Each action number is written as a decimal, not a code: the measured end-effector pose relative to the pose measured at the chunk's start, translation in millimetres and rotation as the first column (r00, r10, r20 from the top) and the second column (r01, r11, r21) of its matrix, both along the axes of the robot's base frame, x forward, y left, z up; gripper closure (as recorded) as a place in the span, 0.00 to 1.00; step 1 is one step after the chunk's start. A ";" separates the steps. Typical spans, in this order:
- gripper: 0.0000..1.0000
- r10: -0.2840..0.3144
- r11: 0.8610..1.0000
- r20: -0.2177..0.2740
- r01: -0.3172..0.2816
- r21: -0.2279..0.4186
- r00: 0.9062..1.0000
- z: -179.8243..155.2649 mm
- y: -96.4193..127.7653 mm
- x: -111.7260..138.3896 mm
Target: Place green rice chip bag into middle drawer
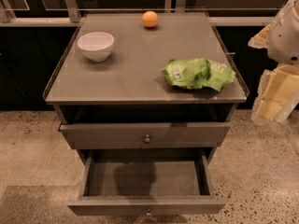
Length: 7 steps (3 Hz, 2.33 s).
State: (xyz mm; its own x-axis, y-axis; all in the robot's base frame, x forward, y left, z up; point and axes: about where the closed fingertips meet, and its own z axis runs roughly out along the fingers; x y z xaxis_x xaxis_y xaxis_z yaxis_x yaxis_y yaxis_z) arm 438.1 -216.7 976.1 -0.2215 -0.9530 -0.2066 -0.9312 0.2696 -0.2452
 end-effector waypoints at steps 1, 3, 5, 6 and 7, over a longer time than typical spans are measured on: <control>0.00 0.000 1.000 0.000 0.000 0.000 1.000 0.0 0.0 0.0; 0.00 -0.036 0.992 0.051 0.030 0.121 0.998 -29.1 3.0 29.3; 0.00 -0.133 0.964 0.091 0.108 0.245 0.987 -99.7 33.6 73.6; 0.00 -0.174 0.951 0.109 0.138 0.276 0.979 -117.9 54.3 85.0; 0.00 -0.223 0.945 0.197 0.162 0.284 0.955 -116.2 76.7 109.0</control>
Offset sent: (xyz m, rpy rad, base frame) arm 0.0232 0.0001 -0.0136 0.0986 -0.0504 0.0079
